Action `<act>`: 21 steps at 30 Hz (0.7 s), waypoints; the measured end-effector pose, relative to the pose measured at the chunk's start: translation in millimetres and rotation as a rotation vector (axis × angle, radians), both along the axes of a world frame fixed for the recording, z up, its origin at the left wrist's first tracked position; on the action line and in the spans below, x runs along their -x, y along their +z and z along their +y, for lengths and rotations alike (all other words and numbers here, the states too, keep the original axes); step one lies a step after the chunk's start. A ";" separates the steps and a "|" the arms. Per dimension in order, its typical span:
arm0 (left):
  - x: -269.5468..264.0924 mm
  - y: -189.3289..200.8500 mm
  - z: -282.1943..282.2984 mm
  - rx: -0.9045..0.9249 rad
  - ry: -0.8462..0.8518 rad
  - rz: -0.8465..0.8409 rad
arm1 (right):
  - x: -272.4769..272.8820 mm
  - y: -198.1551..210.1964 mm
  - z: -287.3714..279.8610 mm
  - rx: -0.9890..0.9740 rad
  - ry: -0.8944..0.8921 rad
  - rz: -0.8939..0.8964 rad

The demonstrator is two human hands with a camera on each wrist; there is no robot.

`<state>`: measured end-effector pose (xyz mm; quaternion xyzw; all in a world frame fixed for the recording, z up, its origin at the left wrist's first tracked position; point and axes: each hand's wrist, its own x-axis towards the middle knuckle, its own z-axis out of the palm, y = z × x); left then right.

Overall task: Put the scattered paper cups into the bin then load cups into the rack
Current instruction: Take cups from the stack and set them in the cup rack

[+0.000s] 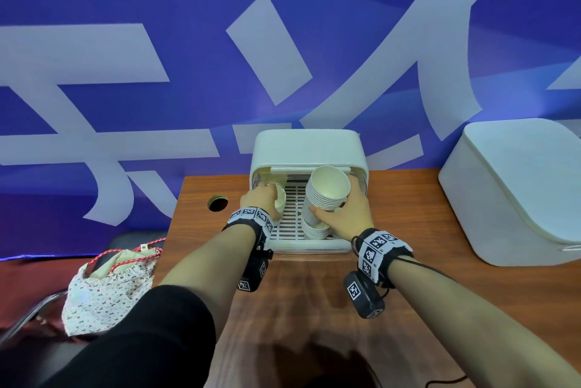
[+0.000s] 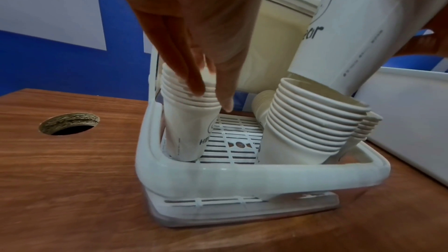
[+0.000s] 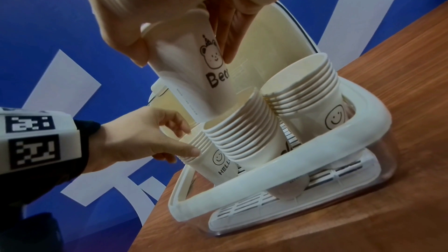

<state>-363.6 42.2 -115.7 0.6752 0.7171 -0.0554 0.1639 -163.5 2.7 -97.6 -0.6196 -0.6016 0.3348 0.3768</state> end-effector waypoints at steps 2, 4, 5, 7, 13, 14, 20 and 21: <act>-0.8 2.6 -5.1 -0.094 -0.067 -0.052 | -2.6 0.0 -2.1 -0.006 -0.010 0.003; -4.1 3.1 -8.1 -0.145 -0.216 -0.108 | -5.5 -0.1 -3.7 -0.009 -0.029 -0.002; -7.0 2.6 -8.9 -0.142 -0.296 -0.132 | -6.8 0.4 -4.3 -0.012 -0.039 -0.003; -14.5 0.2 -9.5 -0.091 -0.408 -0.164 | -9.5 3.0 -5.2 -0.017 -0.060 -0.007; -44.4 -7.8 -12.9 -0.007 -0.579 0.016 | -21.7 12.2 -4.1 0.006 -0.163 -0.016; -48.4 -9.0 -12.8 0.004 -0.574 0.052 | -23.9 13.0 -3.4 0.010 -0.176 -0.013; -53.3 -7.0 -4.9 -0.019 -0.439 0.145 | -34.0 11.5 -5.8 0.012 -0.189 0.004; -51.2 -5.4 -2.0 -0.032 -0.399 0.141 | -35.0 10.1 -6.8 0.013 -0.186 0.007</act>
